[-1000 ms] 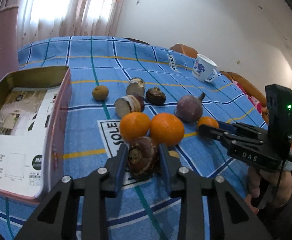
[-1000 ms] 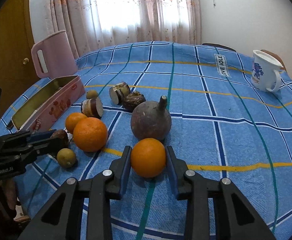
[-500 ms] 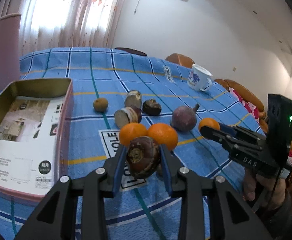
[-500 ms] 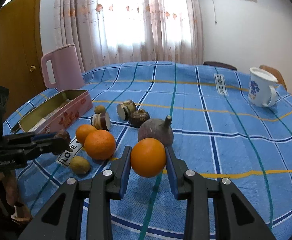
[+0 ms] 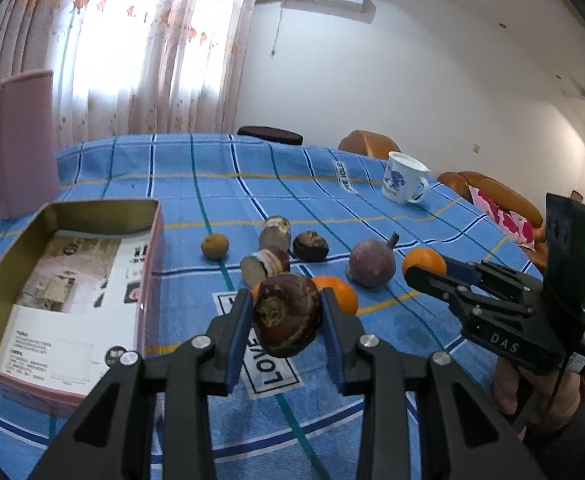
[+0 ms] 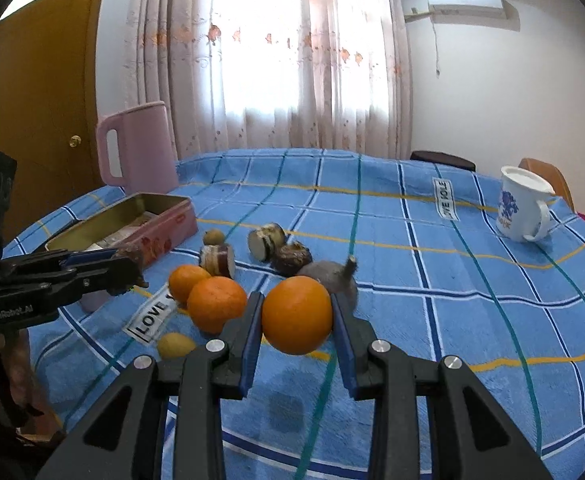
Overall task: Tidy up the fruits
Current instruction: 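Grasp the brown mangosteen with the left tool while the right tool grasps an orange, then carry the mangosteen and orange over the tin and open both tools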
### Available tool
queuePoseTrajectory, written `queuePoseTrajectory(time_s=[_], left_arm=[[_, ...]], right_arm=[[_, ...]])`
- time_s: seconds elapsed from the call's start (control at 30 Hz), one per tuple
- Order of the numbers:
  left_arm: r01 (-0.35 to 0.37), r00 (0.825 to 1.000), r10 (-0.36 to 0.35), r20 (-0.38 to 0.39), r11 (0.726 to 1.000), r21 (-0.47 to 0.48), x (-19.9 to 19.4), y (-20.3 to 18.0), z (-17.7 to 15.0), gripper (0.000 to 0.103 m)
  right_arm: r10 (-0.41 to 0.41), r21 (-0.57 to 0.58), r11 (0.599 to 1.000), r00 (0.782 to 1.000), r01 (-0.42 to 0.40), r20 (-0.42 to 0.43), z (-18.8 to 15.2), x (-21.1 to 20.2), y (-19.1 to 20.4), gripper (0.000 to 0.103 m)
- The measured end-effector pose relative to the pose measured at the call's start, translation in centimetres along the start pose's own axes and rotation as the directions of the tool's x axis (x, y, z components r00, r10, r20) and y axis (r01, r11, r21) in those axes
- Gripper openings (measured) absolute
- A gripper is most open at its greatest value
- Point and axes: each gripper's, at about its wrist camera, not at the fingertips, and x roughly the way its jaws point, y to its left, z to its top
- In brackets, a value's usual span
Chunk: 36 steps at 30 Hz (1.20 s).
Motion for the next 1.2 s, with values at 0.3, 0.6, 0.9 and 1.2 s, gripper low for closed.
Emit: queuePoseTrajectory(time_s=[0.3, 0.6, 0.9, 1.2], left_arm=[[-0.071, 0.995, 0.07, 0.07, 0.997, 0.015, -2.2, 1.0, 0.9, 0.035], [-0.143, 0.987, 0.144, 0.074, 0.99, -0.018, -3.0, 4.3, 1.7, 0.035], [-0.197, 0.979, 0.201, 0.025, 0.974, -0.11, -3.0, 9.9, 1.8, 0.035], [-0.25, 0.967, 0.253, -0.004, 0.955, -0.159, -3.1, 13.7, 1.4, 0.035]], right_arm=[[0.068, -0.031, 0.997, 0.997, -0.067, 0.036, 2.3, 0.4, 2.3, 0.035], [0.14, -0.102, 0.986, 0.989, -0.135, 0.051, 5.9, 1.9, 6.1, 0.035], [0.252, -0.163, 0.955, 0.968, -0.249, -0.004, 8.4, 5.7, 12.0, 0.035], [0.285, -0.202, 0.932, 0.953, -0.301, -0.102, 7.8, 9.7, 16.0, 0.035]])
